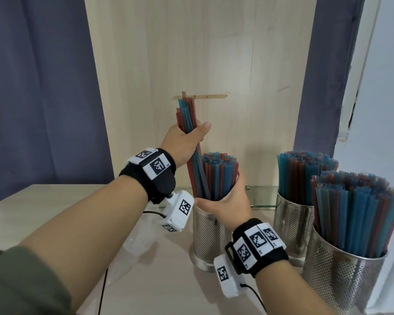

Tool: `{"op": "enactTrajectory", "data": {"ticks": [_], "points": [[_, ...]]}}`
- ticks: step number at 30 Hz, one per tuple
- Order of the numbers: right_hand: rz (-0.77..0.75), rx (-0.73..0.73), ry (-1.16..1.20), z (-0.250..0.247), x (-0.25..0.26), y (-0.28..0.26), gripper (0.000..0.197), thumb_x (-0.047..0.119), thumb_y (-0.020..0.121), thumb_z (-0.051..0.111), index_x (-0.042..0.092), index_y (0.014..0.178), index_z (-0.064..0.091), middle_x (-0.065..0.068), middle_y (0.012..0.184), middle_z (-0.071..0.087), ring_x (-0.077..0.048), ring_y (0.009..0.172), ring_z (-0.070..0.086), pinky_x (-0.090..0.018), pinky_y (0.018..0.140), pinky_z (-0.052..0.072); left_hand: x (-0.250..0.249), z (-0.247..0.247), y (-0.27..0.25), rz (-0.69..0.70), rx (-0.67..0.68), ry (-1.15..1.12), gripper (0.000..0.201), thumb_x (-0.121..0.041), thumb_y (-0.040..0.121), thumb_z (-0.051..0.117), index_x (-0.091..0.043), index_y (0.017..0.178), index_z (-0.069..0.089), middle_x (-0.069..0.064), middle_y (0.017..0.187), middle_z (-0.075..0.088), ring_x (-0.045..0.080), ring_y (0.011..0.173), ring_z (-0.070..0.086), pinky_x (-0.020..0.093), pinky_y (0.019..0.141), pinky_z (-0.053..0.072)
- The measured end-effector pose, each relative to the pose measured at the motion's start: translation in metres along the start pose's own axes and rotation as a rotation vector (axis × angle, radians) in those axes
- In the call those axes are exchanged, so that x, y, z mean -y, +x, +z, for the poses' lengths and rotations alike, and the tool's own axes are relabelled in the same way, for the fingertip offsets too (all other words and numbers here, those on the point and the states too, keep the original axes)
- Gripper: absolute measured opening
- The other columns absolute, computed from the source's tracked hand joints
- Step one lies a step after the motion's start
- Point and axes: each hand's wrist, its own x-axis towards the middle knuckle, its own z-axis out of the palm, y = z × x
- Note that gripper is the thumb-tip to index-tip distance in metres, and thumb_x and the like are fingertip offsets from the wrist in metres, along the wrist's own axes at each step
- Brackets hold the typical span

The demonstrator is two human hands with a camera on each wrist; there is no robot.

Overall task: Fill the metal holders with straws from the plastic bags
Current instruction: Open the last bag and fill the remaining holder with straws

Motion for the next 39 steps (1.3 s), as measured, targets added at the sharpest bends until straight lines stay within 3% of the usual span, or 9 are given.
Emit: {"op": "enactTrajectory", "data": {"ticks": [4, 9, 13, 15, 21, 27, 31, 35, 39], "points": [[0.01, -0.182, -0.023, 0.02, 0.011, -0.007, 0.142, 0.048, 0.046, 0.096, 0.04, 0.151, 0.001, 0.011, 0.146, 0.039, -0.007, 0.128, 0.047, -0.025, 0.103, 0.04, 0.006, 0.001, 0.003, -0.019, -0.001, 0.036, 0.03, -0.041, 0.092, 0.062, -0.023, 0.069, 0.053, -0.012, 0.062, 0.051, 0.003, 0.056, 0.05, 0.02, 0.063, 0.039], [0.019, -0.226, -0.173, 0.027, 0.003, -0.005, 0.129, 0.056, 0.049, 0.092, 0.042, 0.147, 0.01, 0.014, 0.135, 0.049, -0.01, 0.122, 0.053, -0.031, 0.098, 0.049, 0.01, 0.006, 0.008, -0.085, 0.138, 0.1, 0.031, -0.039, 0.091, 0.064, -0.019, 0.072, 0.052, -0.007, 0.063, 0.047, 0.008, 0.059, 0.049, 0.022, 0.065, 0.042], [0.03, -0.176, -0.113, 0.018, 0.003, -0.007, 0.126, 0.054, 0.049, 0.094, 0.04, 0.146, 0.016, 0.023, 0.125, 0.047, 0.002, 0.11, 0.05, -0.003, 0.076, 0.035, 0.017, 0.02, 0.008, -0.127, 0.159, 0.102, 0.028, -0.041, 0.09, 0.065, -0.017, 0.08, 0.056, -0.002, 0.072, 0.053, 0.016, 0.072, 0.054, 0.029, 0.073, 0.045], [0.039, -0.16, -0.091, 0.015, 0.003, -0.006, 0.126, 0.051, 0.048, 0.095, 0.039, 0.147, 0.017, 0.023, 0.125, 0.047, 0.003, 0.11, 0.049, 0.0, 0.07, 0.032, 0.019, 0.023, 0.009, -0.125, 0.157, 0.088, 0.029, -0.041, 0.09, 0.065, -0.016, 0.079, 0.055, 0.001, 0.073, 0.052, 0.017, 0.072, 0.054, 0.029, 0.073, 0.045], [0.085, -0.187, 0.009, 0.015, -0.002, 0.007, 0.129, 0.041, 0.05, 0.097, 0.04, 0.149, 0.014, 0.03, 0.106, 0.049, -0.003, 0.105, 0.057, -0.025, 0.093, 0.049, 0.025, 0.027, 0.004, -0.136, 0.118, 0.06, 0.028, -0.039, 0.091, 0.064, -0.016, 0.076, 0.055, 0.002, 0.077, 0.06, 0.016, 0.074, 0.062, 0.029, 0.074, 0.05], [0.083, -0.13, -0.076, 0.011, -0.008, 0.009, 0.107, 0.042, 0.052, 0.093, 0.036, 0.139, 0.029, 0.02, 0.112, 0.056, -0.002, 0.102, 0.06, -0.025, 0.084, 0.055, 0.025, 0.029, 0.0, -0.118, 0.083, 0.087, 0.032, -0.042, 0.088, 0.067, -0.01, 0.085, 0.063, 0.001, 0.08, 0.068, 0.011, 0.073, 0.067, 0.022, 0.068, 0.053], [0.056, -0.115, -0.106, 0.01, -0.009, 0.006, 0.106, 0.042, 0.053, 0.092, 0.039, 0.137, 0.027, 0.022, 0.111, 0.055, 0.003, 0.1, 0.058, -0.013, 0.076, 0.046, 0.024, 0.018, 0.003, -0.007, 0.075, 0.272, 0.056, -0.053, 0.074, 0.076, -0.014, 0.111, 0.058, -0.004, 0.1, 0.066, 0.008, 0.089, 0.064, 0.022, 0.077, 0.047], [0.054, -0.094, -0.097, 0.008, -0.01, 0.007, 0.108, 0.041, 0.053, 0.093, 0.041, 0.136, 0.025, 0.024, 0.112, 0.054, 0.004, 0.102, 0.057, -0.012, 0.077, 0.045, 0.019, -0.006, 0.01, 0.264, 0.061, 0.472, 0.113, -0.061, 0.063, 0.08, -0.025, 0.151, 0.018, -0.004, 0.147, 0.038, 0.01, 0.13, 0.04, 0.027, 0.105, 0.034], [0.049, -0.06, -0.073, 0.005, -0.009, 0.007, 0.113, 0.039, 0.051, 0.095, 0.04, 0.139, 0.025, 0.024, 0.115, 0.053, 0.004, 0.105, 0.056, -0.01, 0.078, 0.044, 0.011, -0.025, 0.015, 0.629, 0.2, 0.839, 0.09, -0.065, 0.085, 0.055, -0.017, 0.154, 0.021, 0.003, 0.158, 0.029, 0.016, 0.144, 0.026, 0.027, 0.115, 0.018]]}}
